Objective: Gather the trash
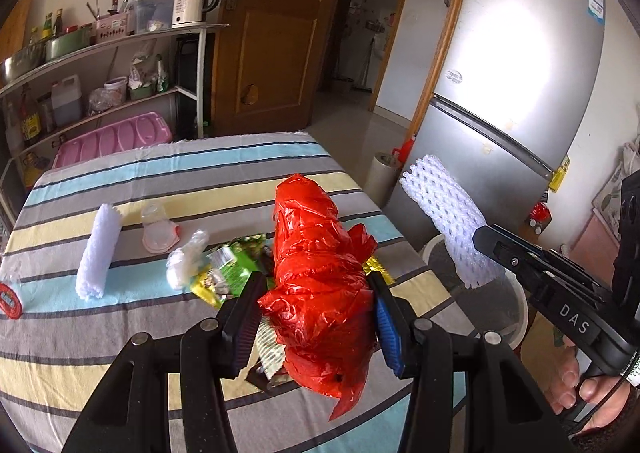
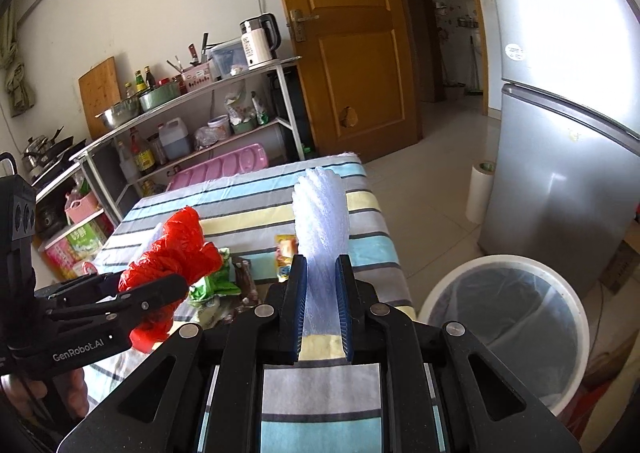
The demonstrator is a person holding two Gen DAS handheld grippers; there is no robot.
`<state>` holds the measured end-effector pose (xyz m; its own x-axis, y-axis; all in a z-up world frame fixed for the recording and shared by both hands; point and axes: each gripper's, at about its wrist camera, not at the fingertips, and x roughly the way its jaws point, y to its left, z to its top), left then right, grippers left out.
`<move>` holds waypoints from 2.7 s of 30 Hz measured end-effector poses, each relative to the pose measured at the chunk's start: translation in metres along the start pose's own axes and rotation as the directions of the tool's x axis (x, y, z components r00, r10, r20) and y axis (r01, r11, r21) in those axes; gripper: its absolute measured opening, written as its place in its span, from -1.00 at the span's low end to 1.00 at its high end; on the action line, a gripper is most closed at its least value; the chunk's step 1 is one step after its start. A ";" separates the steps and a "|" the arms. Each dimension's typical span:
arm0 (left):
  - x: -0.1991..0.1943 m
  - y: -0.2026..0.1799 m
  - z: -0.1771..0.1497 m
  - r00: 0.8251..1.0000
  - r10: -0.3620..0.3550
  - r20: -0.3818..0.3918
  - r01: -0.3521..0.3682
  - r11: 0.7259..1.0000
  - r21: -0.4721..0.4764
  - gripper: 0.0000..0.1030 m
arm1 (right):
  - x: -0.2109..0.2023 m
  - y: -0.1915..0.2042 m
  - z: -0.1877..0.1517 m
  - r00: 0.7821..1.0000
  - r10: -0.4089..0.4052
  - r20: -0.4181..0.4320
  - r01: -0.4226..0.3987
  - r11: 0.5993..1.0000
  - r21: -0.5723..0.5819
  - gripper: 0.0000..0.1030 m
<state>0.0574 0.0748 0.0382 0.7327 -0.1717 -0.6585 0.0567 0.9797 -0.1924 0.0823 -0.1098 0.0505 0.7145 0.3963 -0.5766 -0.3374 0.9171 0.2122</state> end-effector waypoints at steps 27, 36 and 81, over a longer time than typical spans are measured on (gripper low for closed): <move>0.133 -0.180 -0.006 0.948 -0.205 -0.242 0.255 0.946 0.199 0.01 | -0.029 -0.177 -0.055 0.941 -0.314 -0.125 0.336 0.910 0.245 -0.70; 0.165 -0.188 -0.017 0.940 -0.154 -0.305 0.224 0.952 0.210 0.06 | -0.015 -0.194 -0.068 0.915 -0.366 -0.171 0.398 0.887 0.234 -0.64; 0.050 -0.062 -0.009 0.999 0.009 -0.051 -0.003 0.994 0.113 0.28 | -0.014 -0.083 -0.044 0.976 -0.214 -0.042 0.217 0.970 0.113 -0.16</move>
<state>0.0844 0.0045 0.0109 0.6975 -0.1680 -0.6967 0.1304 0.9857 -0.1072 0.0736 -0.1930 0.0064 0.7436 0.1887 -0.6414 -0.1026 0.9802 0.1695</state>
